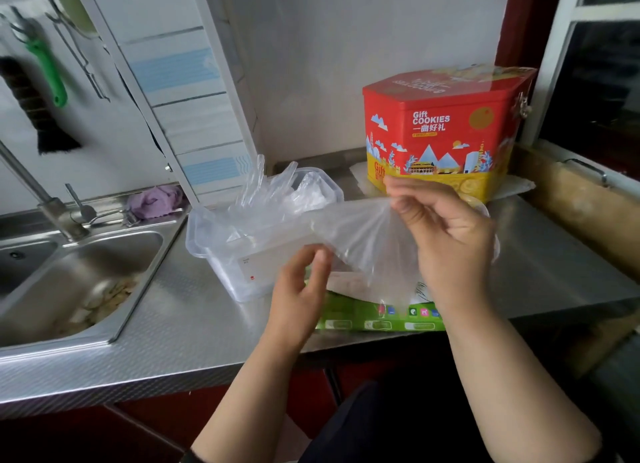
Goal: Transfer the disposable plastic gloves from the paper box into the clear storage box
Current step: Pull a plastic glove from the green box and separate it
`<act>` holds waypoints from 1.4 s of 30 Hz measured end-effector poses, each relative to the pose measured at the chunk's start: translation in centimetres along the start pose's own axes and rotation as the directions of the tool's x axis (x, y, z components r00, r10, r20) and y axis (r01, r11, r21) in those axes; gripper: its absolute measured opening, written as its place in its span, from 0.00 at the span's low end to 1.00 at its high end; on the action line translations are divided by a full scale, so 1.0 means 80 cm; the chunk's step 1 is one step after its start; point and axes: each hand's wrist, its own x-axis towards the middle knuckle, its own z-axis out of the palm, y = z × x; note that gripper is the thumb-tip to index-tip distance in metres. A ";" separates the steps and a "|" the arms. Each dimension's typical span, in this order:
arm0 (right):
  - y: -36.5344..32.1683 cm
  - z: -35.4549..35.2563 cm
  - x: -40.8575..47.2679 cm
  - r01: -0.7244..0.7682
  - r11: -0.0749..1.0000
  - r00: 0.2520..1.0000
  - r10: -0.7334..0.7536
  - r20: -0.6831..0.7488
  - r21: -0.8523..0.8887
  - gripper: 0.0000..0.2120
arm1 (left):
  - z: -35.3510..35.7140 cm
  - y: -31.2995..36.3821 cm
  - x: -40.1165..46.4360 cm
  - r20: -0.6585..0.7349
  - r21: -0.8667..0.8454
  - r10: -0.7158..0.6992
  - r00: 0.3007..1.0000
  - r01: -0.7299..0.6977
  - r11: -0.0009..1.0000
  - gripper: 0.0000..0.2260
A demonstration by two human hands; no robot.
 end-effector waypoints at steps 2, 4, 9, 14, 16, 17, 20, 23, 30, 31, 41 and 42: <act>0.013 0.001 -0.008 0.013 0.997 1.000 -0.012 0.013 -0.072 0.07 | -0.005 0.028 0.003 0.028 -0.159 -0.152 0.988 0.155 0.975 0.28; 0.023 0.004 -0.018 -0.019 0.992 1.000 0.019 0.004 -0.127 0.06 | -0.005 0.045 0.001 0.076 -0.188 -0.152 0.985 0.164 0.968 0.33; 0.032 0.011 -0.029 -0.312 0.934 0.950 0.307 -0.052 -0.173 0.09 | -0.001 0.033 0.018 0.234 -0.391 -0.005 0.972 0.098 0.915 0.18; 0.038 0.009 -0.024 -0.417 0.882 0.909 0.406 -0.095 -0.219 0.12 | 0.002 0.013 0.029 0.189 -0.391 -0.087 0.978 0.156 0.907 0.12; 0.044 0.009 -0.020 -0.427 0.872 0.904 0.417 -0.096 -0.239 0.13 | 0.004 0.014 0.035 0.176 -0.364 -0.099 0.979 0.158 0.918 0.13; 0.047 0.009 -0.018 -0.442 0.862 0.897 0.431 -0.100 -0.249 0.14 | 0.004 0.012 0.039 0.167 -0.341 -0.107 0.980 0.159 0.927 0.14; 0.055 0.010 -0.008 -0.475 0.834 0.880 0.460 -0.120 -0.280 0.18 | 0.006 0.005 0.051 0.133 -0.258 -0.116 0.984 0.147 0.955 0.13; 0.059 0.005 0.006 -0.485 0.826 0.874 0.460 -0.156 -0.287 0.16 | 0.008 0.003 0.060 0.094 -0.186 -0.123 0.988 0.139 0.973 0.12; 0.054 -0.012 0.054 -0.417 0.900 0.857 0.343 -0.384 -0.129 0.21 | 0.005 0.003 0.057 0.040 0.373 -0.068 0.997 0.048 0.927 0.13; 0.049 -0.011 0.060 -0.386 0.917 0.859 0.320 -0.399 -0.096 0.21 | 0.003 0.003 0.056 0.052 0.454 -0.053 0.997 0.024 0.891 0.13; 0.020 0.029 0.076 -0.154 0.988 0.918 0.152 -0.367 0.025 0.08 | -0.011 0.075 0.065 0.001 0.177 0.036 0.999 -0.035 0.984 0.29; 0.022 0.038 0.075 -0.144 0.990 0.927 0.140 -0.347 0.015 0.07 | -0.015 0.083 0.076 0.131 -0.060 -0.099 0.986 0.108 0.992 0.36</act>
